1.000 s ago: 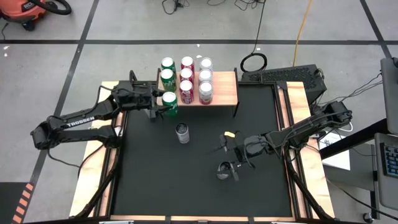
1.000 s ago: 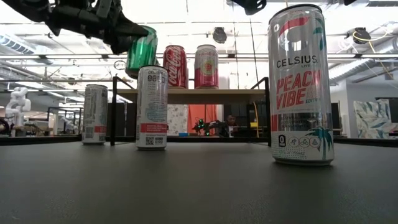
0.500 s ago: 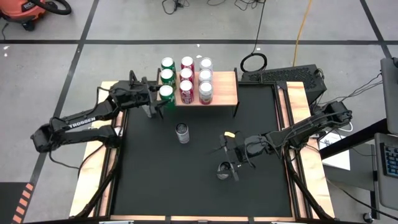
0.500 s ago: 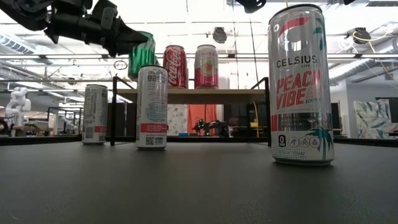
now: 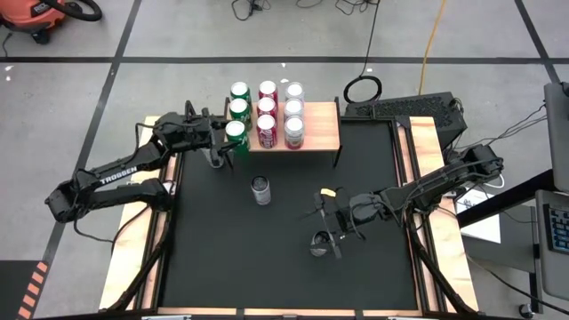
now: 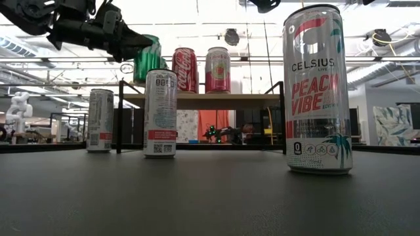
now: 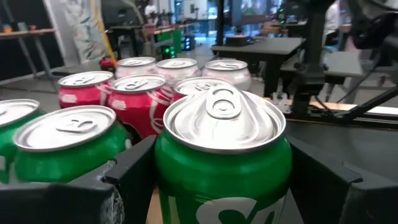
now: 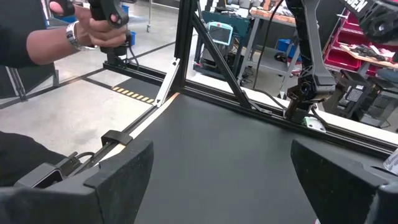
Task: Place canned beverage on shelf
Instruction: Put the green soda can on the shelf aligned with the other green soda cans
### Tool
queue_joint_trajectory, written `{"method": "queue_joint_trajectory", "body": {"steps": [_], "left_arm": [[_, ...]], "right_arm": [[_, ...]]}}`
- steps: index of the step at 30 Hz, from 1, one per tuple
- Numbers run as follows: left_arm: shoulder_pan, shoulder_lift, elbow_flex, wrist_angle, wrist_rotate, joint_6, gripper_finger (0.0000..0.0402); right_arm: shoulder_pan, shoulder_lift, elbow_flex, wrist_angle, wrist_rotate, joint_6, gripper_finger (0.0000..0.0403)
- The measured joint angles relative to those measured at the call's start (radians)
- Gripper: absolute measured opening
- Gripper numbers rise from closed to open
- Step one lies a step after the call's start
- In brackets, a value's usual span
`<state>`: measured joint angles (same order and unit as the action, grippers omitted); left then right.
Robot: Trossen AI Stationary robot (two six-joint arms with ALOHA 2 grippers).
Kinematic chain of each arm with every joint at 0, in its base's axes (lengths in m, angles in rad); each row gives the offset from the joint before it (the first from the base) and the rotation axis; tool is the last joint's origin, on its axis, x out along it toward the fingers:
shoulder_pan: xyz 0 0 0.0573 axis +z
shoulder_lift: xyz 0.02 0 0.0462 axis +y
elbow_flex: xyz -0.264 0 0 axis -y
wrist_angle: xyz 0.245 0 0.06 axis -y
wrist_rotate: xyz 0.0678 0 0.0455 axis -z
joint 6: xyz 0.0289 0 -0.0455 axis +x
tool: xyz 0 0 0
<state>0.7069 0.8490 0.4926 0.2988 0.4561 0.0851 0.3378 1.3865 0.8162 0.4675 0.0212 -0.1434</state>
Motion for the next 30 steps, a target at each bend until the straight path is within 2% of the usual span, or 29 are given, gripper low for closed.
{"method": "queue_joint_trajectory", "body": {"steps": [8, 30], "left_arm": [[0.023, -0.001, -0.075, 0.124, 0.033, -0.045, 0.0294], [0.066, 0.057, -0.069, 0.145, 0.026, -0.05, 0.0294]], "right_arm": [[0.0, 0.0, 0.0, 0.0, 0.0, 0.003, 0.0359], [0.001, 0.0, 0.0, 0.0, 0.0, 0.001, 0.0359]]}}
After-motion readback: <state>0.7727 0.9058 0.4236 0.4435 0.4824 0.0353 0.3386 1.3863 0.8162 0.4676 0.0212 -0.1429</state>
